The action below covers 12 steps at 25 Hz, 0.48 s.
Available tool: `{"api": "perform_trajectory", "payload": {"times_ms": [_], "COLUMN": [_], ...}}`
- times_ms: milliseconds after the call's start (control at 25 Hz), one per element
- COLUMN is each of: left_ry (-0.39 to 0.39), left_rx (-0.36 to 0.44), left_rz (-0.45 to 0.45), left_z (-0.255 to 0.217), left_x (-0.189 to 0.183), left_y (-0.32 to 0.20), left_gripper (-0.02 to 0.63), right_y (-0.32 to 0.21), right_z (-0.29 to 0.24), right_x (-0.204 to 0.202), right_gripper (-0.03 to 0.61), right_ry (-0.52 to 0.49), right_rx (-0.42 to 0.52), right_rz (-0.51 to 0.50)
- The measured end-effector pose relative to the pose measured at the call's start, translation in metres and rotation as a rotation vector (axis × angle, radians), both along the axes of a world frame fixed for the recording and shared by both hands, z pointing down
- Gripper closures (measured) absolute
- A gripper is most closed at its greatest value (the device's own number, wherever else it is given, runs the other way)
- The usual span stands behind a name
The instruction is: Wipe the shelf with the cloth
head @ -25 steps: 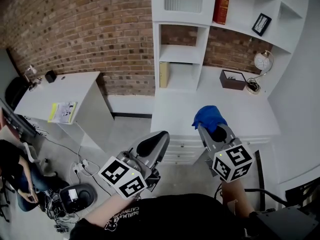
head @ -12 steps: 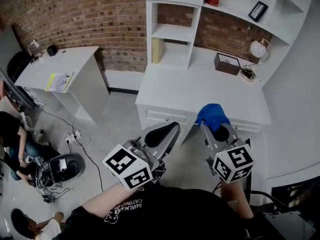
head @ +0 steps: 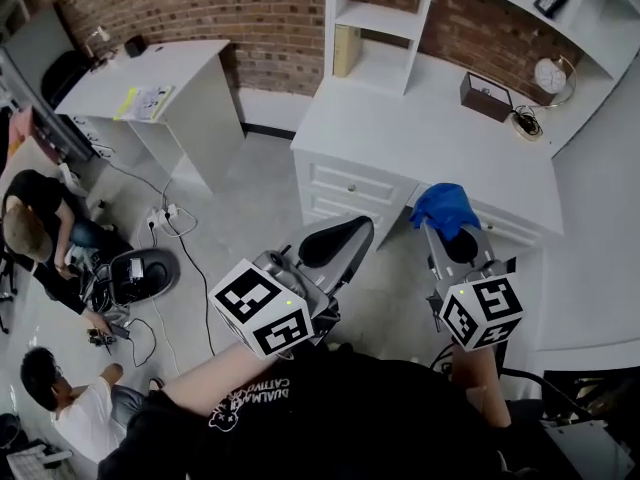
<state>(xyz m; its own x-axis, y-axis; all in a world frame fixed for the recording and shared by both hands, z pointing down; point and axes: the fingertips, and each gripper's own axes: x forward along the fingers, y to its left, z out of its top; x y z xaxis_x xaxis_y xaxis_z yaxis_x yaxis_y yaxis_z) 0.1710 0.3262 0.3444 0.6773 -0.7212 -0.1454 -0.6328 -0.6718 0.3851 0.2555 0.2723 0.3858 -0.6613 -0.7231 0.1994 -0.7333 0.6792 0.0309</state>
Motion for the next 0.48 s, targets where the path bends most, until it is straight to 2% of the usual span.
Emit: {"api": "perform_trajectory", "payload": {"times_ms": [480], "left_ry": [-0.010], "left_rx": [-0.002], "left_rz": [-0.054], "left_z": [0.001], "left_x": [-0.007], "left_y": [0.016], "left_gripper": [0.615], "right_y": [0.010], "right_z": [0.002], "right_x": [-0.009], "right_gripper": [0.528], "right_ry": [0.011], "right_rx": [0.013], "right_rz": [-0.048]}}
